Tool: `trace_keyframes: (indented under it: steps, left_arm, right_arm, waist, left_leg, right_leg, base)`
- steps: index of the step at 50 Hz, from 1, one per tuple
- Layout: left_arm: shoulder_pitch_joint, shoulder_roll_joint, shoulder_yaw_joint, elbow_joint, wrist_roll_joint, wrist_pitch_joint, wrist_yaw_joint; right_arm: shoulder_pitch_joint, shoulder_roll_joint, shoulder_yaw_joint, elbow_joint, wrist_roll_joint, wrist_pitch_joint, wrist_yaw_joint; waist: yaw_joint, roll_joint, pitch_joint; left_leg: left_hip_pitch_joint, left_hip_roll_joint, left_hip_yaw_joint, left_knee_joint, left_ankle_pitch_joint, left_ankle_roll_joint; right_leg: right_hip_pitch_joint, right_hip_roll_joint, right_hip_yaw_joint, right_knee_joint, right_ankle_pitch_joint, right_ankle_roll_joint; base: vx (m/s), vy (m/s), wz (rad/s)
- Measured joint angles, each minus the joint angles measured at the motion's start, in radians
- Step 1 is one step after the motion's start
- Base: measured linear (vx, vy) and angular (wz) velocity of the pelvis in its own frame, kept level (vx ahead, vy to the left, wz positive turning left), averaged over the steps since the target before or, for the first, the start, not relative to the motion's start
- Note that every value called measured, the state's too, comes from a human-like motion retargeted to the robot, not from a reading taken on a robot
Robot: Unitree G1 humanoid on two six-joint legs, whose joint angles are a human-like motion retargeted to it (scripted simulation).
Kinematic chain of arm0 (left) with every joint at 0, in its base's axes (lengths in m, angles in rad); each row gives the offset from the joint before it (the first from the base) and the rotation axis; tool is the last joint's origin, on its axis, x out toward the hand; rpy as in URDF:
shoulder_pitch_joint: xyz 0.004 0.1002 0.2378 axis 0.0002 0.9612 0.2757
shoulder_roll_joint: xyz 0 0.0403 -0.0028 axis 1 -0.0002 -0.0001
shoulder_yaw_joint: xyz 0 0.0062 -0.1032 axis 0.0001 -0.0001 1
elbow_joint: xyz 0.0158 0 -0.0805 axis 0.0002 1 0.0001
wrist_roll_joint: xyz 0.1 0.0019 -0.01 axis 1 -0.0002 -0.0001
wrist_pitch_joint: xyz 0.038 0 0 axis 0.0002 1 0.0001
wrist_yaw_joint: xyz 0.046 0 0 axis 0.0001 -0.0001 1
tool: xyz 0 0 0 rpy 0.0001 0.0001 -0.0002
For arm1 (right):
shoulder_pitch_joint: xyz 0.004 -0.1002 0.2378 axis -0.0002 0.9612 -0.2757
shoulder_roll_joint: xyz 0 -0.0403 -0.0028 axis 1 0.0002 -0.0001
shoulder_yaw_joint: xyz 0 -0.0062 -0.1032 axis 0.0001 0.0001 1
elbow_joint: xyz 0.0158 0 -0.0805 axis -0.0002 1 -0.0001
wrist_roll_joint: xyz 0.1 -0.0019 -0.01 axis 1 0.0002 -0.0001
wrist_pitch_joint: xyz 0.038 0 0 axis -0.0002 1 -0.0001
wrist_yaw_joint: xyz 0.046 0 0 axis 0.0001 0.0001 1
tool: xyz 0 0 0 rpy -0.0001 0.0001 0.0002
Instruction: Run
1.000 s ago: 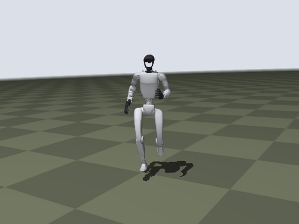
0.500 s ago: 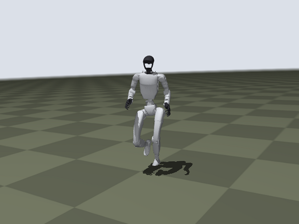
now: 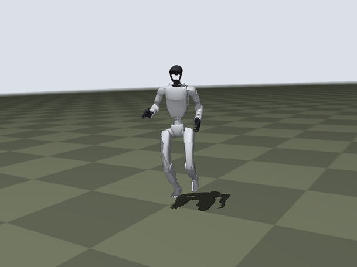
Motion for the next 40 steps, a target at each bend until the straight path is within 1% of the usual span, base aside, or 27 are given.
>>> trace_keyframes:
  steps: [2, 3, 5, 7, 8, 10, 12, 15, 18, 20, 22, 23, 25, 27, 28, 30, 31, 32, 33, 35, 37, 38, 40]
  left_arm:
    - [0.061, 0.020, 0.018, -0.037, -0.026, -0.018, -0.015]
    - [0.092, 0.028, 0.026, -0.053, -0.037, -0.030, -0.021]
    - [0.150, 0.035, 0.041, -0.073, -0.050, -0.049, -0.028]
    - [0.190, 0.029, 0.054, -0.082, -0.056, -0.058, -0.023]
    - [0.202, 0.020, 0.060, -0.085, -0.062, -0.059, -0.017]
    - [0.219, 0.007, 0.069, -0.092, -0.057, -0.064, -0.002]
    - [0.200, 0.005, 0.072, -0.091, -0.035, -0.066, 0.019]
    - [0.120, 0.015, 0.064, -0.075, 0.024, -0.061, 0.059]
    - [-0.038, 0.050, 0.038, -0.046, 0.098, -0.047, 0.108]
    - [-0.181, 0.076, 0.021, -0.025, 0.131, -0.035, 0.142]
    - [-0.283, 0.085, 0.014, -0.050, 0.135, -0.036, 0.166]
    - [-0.320, 0.084, 0.014, -0.072, 0.133, -0.041, 0.174]
    - [-0.355, 0.075, 0.011, -0.121, 0.116, -0.063, 0.176]
    - [-0.337, 0.060, -0.005, -0.159, 0.094, -0.101, 0.164]
    - [-0.315, 0.053, -0.019, -0.174, 0.088, -0.120, 0.154]
    - [-0.260, 0.045, -0.051, -0.196, 0.075, -0.147, 0.123]
    - [-0.232, 0.043, -0.062, -0.199, 0.063, -0.145, 0.105]
    - [-0.205, 0.042, -0.071, -0.200, 0.051, -0.141, 0.088]
    - [-0.177, 0.043, -0.075, -0.192, 0.041, -0.130, 0.072]
    - [-0.128, 0.045, -0.072, -0.158, 0.027, -0.093, 0.048]
    - [-0.087, 0.040, -0.052, -0.101, 0.024, -0.048, 0.043]
    - [-0.069, 0.035, -0.038, -0.068, 0.021, -0.027, 0.045]
    - [-0.033, 0.025, -0.015, -0.009, 0.018, -0.001, 0.047]
  right_arm:
    - [-0.025, 0.007, 0.001, -0.046, 0.020, -0.018, -0.003]
    - [-0.026, 0.011, 0.006, -0.067, 0.029, -0.030, 0.001]
    - [-0.016, 0.019, 0.016, -0.100, 0.040, -0.052, 0.017]
    - [-0.005, 0.023, 0.026, -0.118, 0.034, -0.068, 0.038]
    - [-0.001, 0.023, 0.029, -0.120, 0.028, -0.073, 0.046]
    - [0.015, 0.029, 0.035, -0.124, 0.012, -0.076, 0.060]
    - [0.031, 0.040, 0.043, -0.111, -0.005, -0.070, 0.072]
    - [0.058, 0.067, 0.058, -0.059, -0.030, -0.046, 0.091]
    - [0.092, 0.092, 0.089, 0.035, -0.034, -0.013, 0.122]
    - [0.112, 0.099, 0.108, 0.110, -0.019, 0.002, 0.155]
    - [0.164, 0.089, 0.120, 0.155, 0.006, 0.005, 0.191]
    - [0.194, 0.078, 0.121, 0.165, 0.024, 0.002, 0.208]
    - [0.265, 0.057, 0.116, 0.168, 0.065, -0.007, 0.235]
    - [0.337, 0.043, 0.108, 0.165, 0.106, -0.020, 0.251]
    - [0.370, 0.040, 0.102, 0.165, 0.123, -0.026, 0.256]
    - [0.426, 0.042, 0.080, 0.159, 0.148, -0.039, 0.260]
    - [0.434, 0.045, 0.068, 0.152, 0.154, -0.040, 0.246]
    - [0.436, 0.047, 0.055, 0.143, 0.159, -0.042, 0.231]
    - [0.428, 0.046, 0.042, 0.131, 0.159, -0.043, 0.213]
    - [0.380, 0.041, 0.016, 0.104, 0.144, -0.040, 0.169]
    - [0.293, 0.033, -0.008, 0.083, 0.108, -0.027, 0.117]
    - [0.241, 0.028, -0.019, 0.075, 0.087, -0.019, 0.089]
    - [0.139, 0.021, -0.038, 0.056, 0.053, -0.008, 0.035]
  waist:
    - [0.040, -0.030, -0.011]
    - [0.057, -0.044, -0.022]
    - [0.080, -0.069, -0.048]
    - [0.081, -0.082, -0.072]
    - [0.075, -0.086, -0.083]
    - [0.058, -0.092, -0.096]
    - [0.038, -0.104, -0.093]
    - [-0.002, -0.125, -0.070]
    - [-0.061, -0.135, -0.038]
    - [-0.103, -0.125, -0.022]
    - [-0.153, -0.101, -0.019]
    - [-0.177, -0.085, -0.022]
    - [-0.227, -0.050, -0.035]
    - [-0.267, -0.019, -0.063]
    - [-0.279, -0.005, -0.080]
    - [-0.281, 0.017, -0.110]
    - [-0.273, 0.022, -0.116]
    - [-0.263, 0.025, -0.119]
    - [-0.248, 0.024, -0.117]
    - [-0.210, 0.020, -0.098]
    - [-0.159, 0.012, -0.064]
    - [-0.130, 0.006, -0.047]
    - [-0.072, -0.005, -0.021]
  left_leg:
    - [-0.051, -0.054, 0.038, -0.213, -0.009, -0.013]
    - [-0.060, -0.084, 0.056, -0.348, 0.000, -0.028]
    - [-0.052, -0.151, 0.080, -0.652, 0.051, -0.072]
    - [-0.016, -0.215, 0.083, -0.931, 0.110, -0.107]
    - [-0.001, -0.238, 0.080, -1.022, 0.124, -0.113]
    - [0.018, -0.270, 0.072, -1.079, 0.128, -0.107]
    - [0.028, -0.294, 0.062, -1.010, 0.100, -0.073]
    - [0.038, -0.320, 0.050, -0.810, -0.016, 0.002]
    - [0.086, -0.336, 0.032, -0.666, -0.164, 0.063]
    - [0.150, -0.332, 0.009, -0.647, -0.230, 0.071]
    - [0.253, -0.326, -0.018, -0.706, -0.236, 0.047]
    - [0.314, -0.317, -0.032, -0.757, -0.213, 0.022]
    - [0.435, -0.291, -0.058, -0.869, -0.113, -0.049]
    - [0.527, -0.250, -0.080, -0.941, 0.057, -0.137]
    - [0.553, -0.228, -0.088, -0.944, 0.153, -0.179]
    - [0.566, -0.183, -0.094, -0.867, 0.320, -0.244]
    - [0.554, -0.160, -0.083, -0.775, 0.353, -0.246]
    - [0.538, -0.135, -0.072, -0.674, 0.377, -0.243]
    - [0.514, -0.107, -0.056, -0.555, 0.380, -0.228]
    - [0.445, -0.040, -0.032, -0.304, 0.342, -0.179]
    - [0.350, 0.026, -0.018, -0.085, 0.245, -0.109]
    - [0.295, 0.051, -0.014, 0.000, 0.186, -0.072]
    - [0.178, 0.069, -0.003, 0.089, 0.076, -0.012]
  right_leg:
    - [0.081, -0.025, 0.033, -0.072, 0.100, 0.067]
    - [0.120, -0.039, 0.046, -0.108, 0.168, 0.106]
    - [0.184, -0.072, 0.061, -0.154, 0.314, 0.182]
    - [0.216, -0.101, 0.061, -0.131, 0.422, 0.232]
    - [0.222, -0.113, 0.057, -0.097, 0.454, 0.243]
    - [0.223, -0.138, 0.050, 0.003, 0.495, 0.251]
    - [0.203, -0.172, 0.044, 0.146, 0.503, 0.237]
    - [0.128, -0.241, 0.034, 0.406, 0.455, 0.187]
    - [-0.016, -0.291, 0.040, 0.637, 0.327, 0.109]
    - [-0.144, -0.287, 0.044, 0.720, 0.247, 0.067]
    - [-0.255, -0.266, 0.027, 0.694, 0.193, 0.048]
    - [-0.299, -0.251, 0.009, 0.643, 0.180, 0.046]
    - [-0.354, -0.214, -0.039, 0.464, 0.178, 0.053]
    - [-0.355, -0.155, -0.078, 0.195, 0.223, 0.085]
    - [-0.341, -0.118, -0.085, 0.047, 0.259, 0.107]
    - [-0.297, -0.049, -0.084, -0.201, 0.332, 0.144]
    - [-0.275, -0.030, -0.084, -0.243, 0.341, 0.140]
    - [-0.253, -0.014, -0.084, -0.263, 0.338, 0.131]
    - [-0.234, -0.005, -0.086, -0.239, 0.313, 0.109]
    - [-0.201, 0.010, -0.087, -0.135, 0.215, 0.042]
    - [-0.169, 0.021, -0.079, -0.014, 0.079, -0.027]
    - [-0.149, 0.024, -0.072, 0.028, 0.015, -0.051]
    - [-0.097, 0.023, -0.051, 0.068, -0.074, -0.070]
  base:
    - [0.00, 0.03, -0.01]
    - [0.01, 0.05, -0.01]
    - [0.01, 0.05, 0.01]
    - [0.00, 0.05, -0.02]
    - [0.00, 0.05, -0.04]
    - [0.01, 0.05, -0.04]
    - [0.00, 0.05, -0.04]
    - [-0.01, 0.05, -0.01]
    - [0.00, 0.00, 0.00]
    - [0.00, 0.00, 0.00]
    - [0.00, 0.00, 0.00]
    - [0.00, 0.00, 0.00]
    - [0.01, -0.03, 0.05]
    - [0.03, -0.07, 0.07]
    - [0.03, -0.07, -0.03]
    - [0.01, -0.07, -0.14]
    - [0.00, -0.06, -0.18]
    - [0.00, -0.06, -0.20]
    - [0.00, -0.06, -0.26]
    - [-0.01, -0.07, -0.34]
    - [-0.02, -0.07, -0.43]
    - [-0.03, -0.05, -0.46]
    - [-0.03, -0.02, -0.43]
